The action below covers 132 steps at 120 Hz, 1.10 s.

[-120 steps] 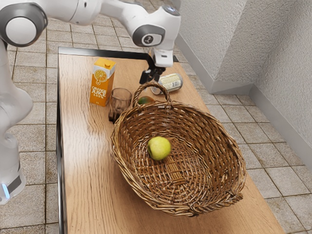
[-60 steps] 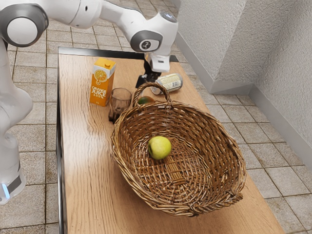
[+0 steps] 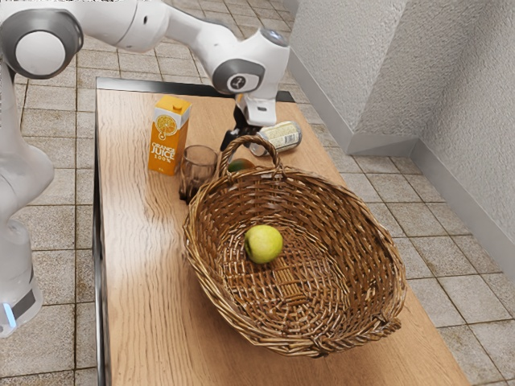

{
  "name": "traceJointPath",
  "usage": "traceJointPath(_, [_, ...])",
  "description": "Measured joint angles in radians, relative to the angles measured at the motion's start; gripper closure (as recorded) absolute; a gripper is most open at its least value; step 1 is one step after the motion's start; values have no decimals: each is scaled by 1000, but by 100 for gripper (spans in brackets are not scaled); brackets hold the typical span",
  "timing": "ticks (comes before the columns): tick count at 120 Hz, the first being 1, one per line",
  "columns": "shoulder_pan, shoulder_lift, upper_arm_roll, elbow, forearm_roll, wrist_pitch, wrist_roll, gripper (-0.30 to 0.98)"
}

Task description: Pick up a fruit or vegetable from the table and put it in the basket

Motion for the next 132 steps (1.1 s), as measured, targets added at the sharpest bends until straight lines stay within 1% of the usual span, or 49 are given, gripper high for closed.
traceJointPath(90, [0,23,8,-11,0,18,-4,0])
traceJointPath(132, [11,49,8,-14,-17,30,2,0])
